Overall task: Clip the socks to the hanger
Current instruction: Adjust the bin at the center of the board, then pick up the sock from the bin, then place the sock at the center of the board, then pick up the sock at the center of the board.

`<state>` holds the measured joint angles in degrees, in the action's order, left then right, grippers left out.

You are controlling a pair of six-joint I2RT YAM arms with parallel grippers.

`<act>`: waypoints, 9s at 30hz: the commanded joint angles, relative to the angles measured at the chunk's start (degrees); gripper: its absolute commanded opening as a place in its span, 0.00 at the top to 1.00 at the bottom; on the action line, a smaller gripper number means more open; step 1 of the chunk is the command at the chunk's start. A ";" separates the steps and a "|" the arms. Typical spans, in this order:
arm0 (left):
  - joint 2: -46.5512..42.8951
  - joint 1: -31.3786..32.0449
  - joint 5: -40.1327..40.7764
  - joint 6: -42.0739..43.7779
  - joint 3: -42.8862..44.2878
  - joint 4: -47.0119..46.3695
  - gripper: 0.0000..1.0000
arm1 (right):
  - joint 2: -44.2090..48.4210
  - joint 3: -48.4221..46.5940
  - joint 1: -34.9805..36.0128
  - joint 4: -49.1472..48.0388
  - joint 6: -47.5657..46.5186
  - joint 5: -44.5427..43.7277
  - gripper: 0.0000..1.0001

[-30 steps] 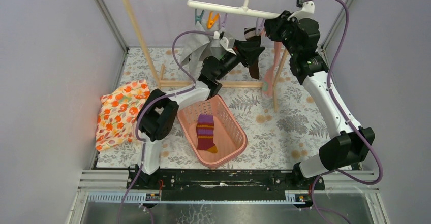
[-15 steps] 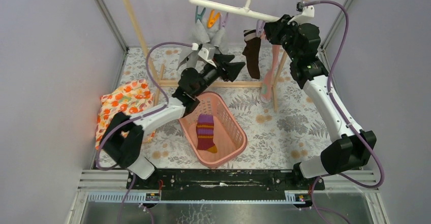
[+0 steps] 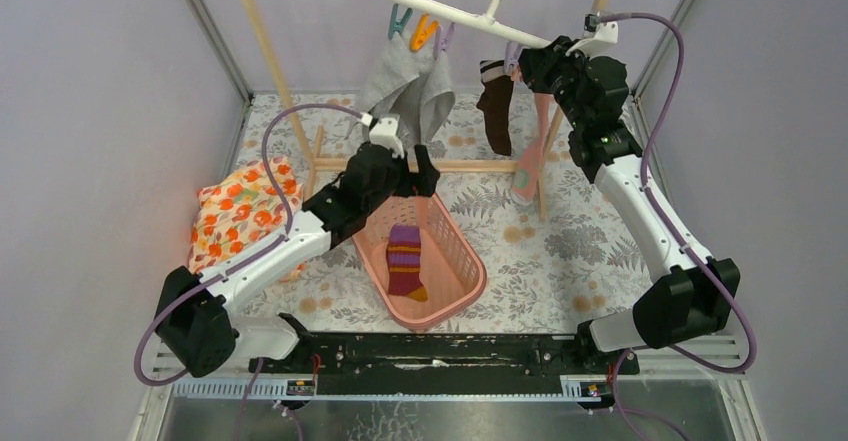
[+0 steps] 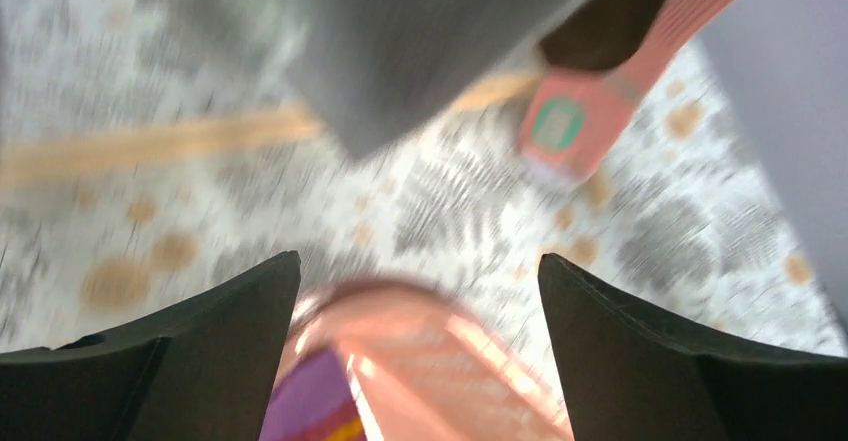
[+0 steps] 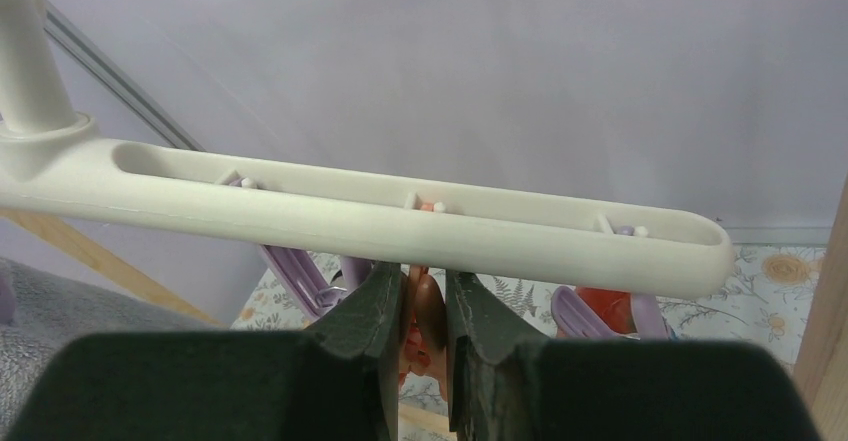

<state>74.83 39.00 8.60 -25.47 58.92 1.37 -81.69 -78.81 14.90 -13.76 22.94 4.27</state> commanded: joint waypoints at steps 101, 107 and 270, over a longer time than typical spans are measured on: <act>32.90 2.66 7.10 -19.20 0.16 23.87 0.21 | -5.59 9.33 -2.63 -4.86 6.02 10.15 1.00; 31.60 3.11 7.45 -19.08 0.26 23.47 0.81 | -5.47 9.47 -3.34 -4.57 5.84 10.24 1.00; 37.20 10.69 9.44 -17.22 15.16 14.92 0.27 | -6.73 13.72 -6.02 -8.54 9.15 15.56 1.00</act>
<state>113.03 50.06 14.57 -34.79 74.89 17.30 -84.95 -68.51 9.37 -37.01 33.36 17.21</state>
